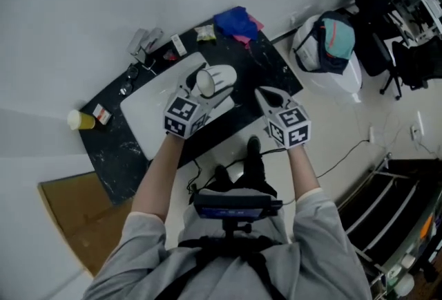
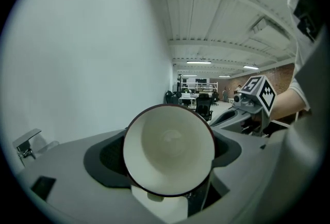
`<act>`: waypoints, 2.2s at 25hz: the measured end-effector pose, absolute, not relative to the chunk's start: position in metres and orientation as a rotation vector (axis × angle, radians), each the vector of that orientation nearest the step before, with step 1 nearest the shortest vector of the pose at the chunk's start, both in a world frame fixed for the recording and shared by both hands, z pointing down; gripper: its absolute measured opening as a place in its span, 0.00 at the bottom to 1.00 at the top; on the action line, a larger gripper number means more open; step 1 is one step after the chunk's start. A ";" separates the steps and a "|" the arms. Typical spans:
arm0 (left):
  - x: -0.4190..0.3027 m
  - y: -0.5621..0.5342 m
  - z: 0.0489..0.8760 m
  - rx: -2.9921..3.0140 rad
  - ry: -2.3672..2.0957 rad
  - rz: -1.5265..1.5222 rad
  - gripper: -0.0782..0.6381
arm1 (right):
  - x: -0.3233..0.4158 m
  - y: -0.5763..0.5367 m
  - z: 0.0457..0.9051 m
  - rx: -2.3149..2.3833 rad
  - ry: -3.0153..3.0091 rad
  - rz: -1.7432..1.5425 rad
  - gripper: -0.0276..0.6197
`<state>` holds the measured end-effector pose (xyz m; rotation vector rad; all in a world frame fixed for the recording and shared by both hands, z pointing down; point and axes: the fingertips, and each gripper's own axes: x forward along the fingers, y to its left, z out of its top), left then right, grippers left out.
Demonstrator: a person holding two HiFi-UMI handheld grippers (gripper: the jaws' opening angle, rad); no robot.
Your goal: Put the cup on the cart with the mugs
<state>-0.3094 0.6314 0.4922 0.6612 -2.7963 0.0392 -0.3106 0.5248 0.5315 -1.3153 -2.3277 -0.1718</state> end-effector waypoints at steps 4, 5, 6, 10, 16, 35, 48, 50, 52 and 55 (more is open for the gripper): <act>-0.304 0.593 0.481 0.761 -2.788 0.044 0.70 | -0.301 0.474 0.524 -1.181 -2.408 -0.131 0.05; -0.302 0.581 0.479 0.790 -2.781 0.049 0.70 | -0.299 0.460 0.522 -1.151 -2.423 -0.125 0.05; -0.300 0.568 0.478 0.821 -2.771 0.059 0.70 | -0.297 0.444 0.520 -1.118 -2.440 -0.117 0.05; -0.297 0.513 0.472 0.941 -2.738 0.093 0.70 | -0.291 0.379 0.515 -0.983 -2.508 -0.065 0.05; -0.297 0.418 0.464 1.092 -2.698 0.118 0.70 | -0.278 0.276 0.509 -0.826 -2.577 -0.025 0.05; -0.274 0.060 0.436 1.694 -2.441 0.207 0.70 | -0.210 -0.054 0.480 -0.326 -2.760 0.104 0.05; -0.213 -0.180 0.427 2.212 -2.026 0.230 0.70 | -0.111 -0.260 0.474 0.314 -2.775 0.213 0.05; -0.207 -0.216 0.430 2.290 -1.953 0.234 0.70 | -0.099 -0.288 0.477 0.420 -2.760 0.225 0.05; -0.198 -0.249 0.433 2.360 -1.876 0.251 0.70 | -0.085 -0.313 0.481 0.512 -2.738 0.254 0.05; -0.185 -0.301 0.428 2.476 -1.754 0.279 0.70 | -0.066 -0.351 0.476 0.661 -2.715 0.278 0.05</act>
